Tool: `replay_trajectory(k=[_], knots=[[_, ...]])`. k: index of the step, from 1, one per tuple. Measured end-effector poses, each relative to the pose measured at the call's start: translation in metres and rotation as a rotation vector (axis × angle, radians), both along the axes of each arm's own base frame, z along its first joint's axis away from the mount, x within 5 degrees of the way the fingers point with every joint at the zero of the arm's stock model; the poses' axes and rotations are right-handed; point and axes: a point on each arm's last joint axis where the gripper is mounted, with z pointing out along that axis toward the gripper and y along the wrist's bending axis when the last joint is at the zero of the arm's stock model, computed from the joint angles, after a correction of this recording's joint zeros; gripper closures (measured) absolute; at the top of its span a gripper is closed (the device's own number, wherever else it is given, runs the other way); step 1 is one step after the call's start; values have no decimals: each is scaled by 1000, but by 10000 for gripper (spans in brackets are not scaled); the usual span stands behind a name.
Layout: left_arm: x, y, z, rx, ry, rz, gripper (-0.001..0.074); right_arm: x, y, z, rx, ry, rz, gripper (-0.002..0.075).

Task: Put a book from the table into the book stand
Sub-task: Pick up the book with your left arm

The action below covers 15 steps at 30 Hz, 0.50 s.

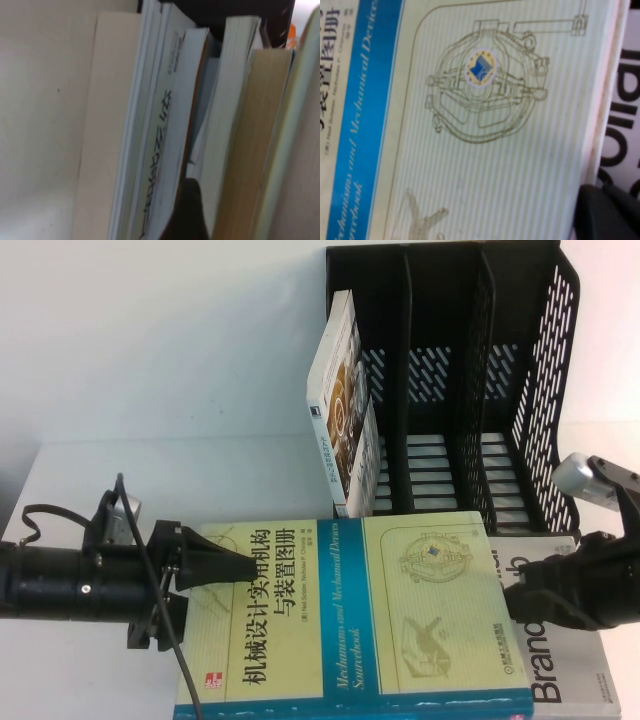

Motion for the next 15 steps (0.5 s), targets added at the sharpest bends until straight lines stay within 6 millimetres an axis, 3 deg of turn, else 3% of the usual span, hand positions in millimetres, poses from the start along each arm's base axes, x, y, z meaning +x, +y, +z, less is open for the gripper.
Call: replay_trajectory(k=[15], knots=[[-1,-4,0,9,-9,-24,334,-3,21,-1,-21,-62,47,728]])
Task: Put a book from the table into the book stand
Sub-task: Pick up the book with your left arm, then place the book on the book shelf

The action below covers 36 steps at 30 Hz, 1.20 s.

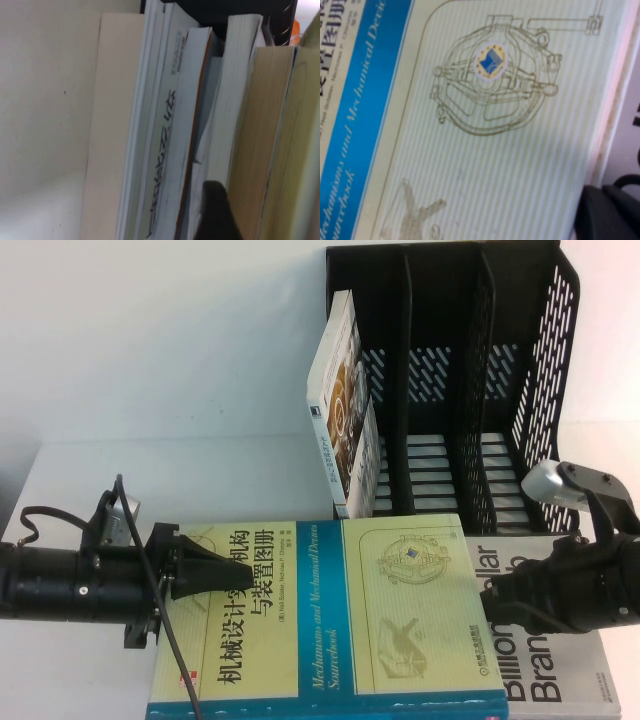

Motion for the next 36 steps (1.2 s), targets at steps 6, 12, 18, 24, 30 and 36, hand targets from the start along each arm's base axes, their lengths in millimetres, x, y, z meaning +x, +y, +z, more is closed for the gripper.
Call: replay_trajectory(k=[6,12,18,24,30,36], knots=[[1,1,1,2,-10,-5,341,-1,0,-1,-45,-23,32,728],[7,12,42,79,-58,-22,388,-1,-13,4,-108,-30,27,727],[0,14,132,149,-267,-13,540,-2,-43,15,-215,-79,-22,728],[-5,0,183,282,-374,-64,540,-7,-51,26,-223,-119,-46,728],[-8,-20,203,358,-399,-105,540,-8,-51,28,-221,-122,-47,728],[-14,-37,217,420,-400,-140,540,-7,-52,28,-223,-131,-54,728]])
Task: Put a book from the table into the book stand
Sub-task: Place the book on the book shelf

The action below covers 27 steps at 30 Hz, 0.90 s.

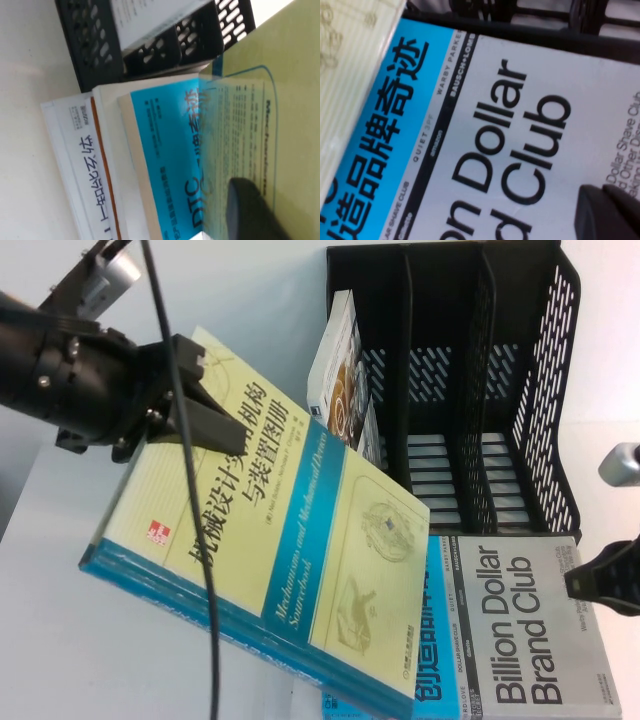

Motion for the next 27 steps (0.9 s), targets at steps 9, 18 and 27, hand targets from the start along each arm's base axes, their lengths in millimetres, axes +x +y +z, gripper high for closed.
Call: replay_trajectory(k=[9,18,27], knots=[[14,-34,12,32,27,-62,541,2,-1,1,-3,-17,-11,728],[66,-61,29,28,-17,11,541,2,-1,1,-16,-29,11,728],[101,-72,30,1,-28,87,542,1,-1,0,-16,-27,15,728]])
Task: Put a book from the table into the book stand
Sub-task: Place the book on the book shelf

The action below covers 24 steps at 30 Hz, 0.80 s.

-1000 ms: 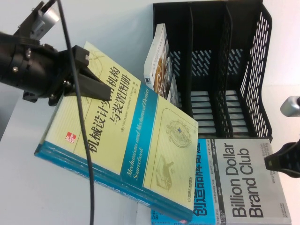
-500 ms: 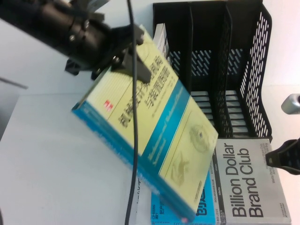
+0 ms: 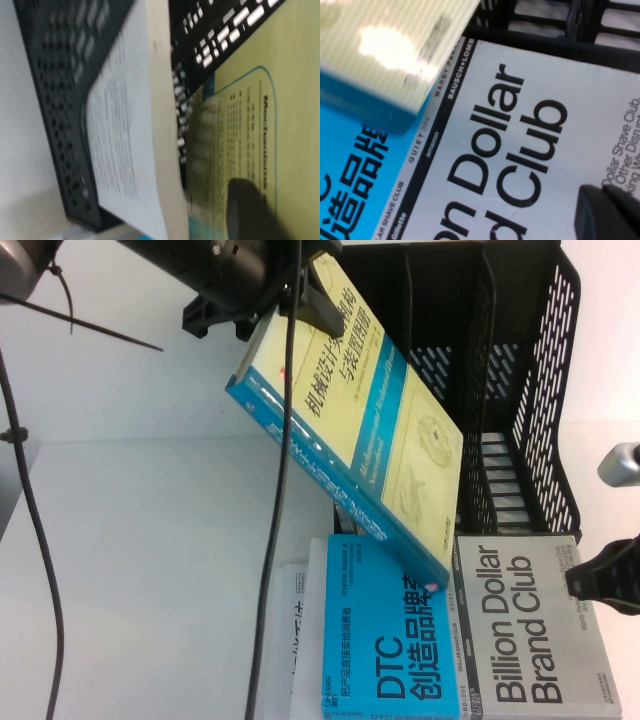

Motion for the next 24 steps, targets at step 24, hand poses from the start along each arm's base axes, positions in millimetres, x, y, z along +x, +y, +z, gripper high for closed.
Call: replay_trajectory(k=[24], knots=[[-3,-50,10,50,-160,137,542,0,1,1,28,4,-17,728]])
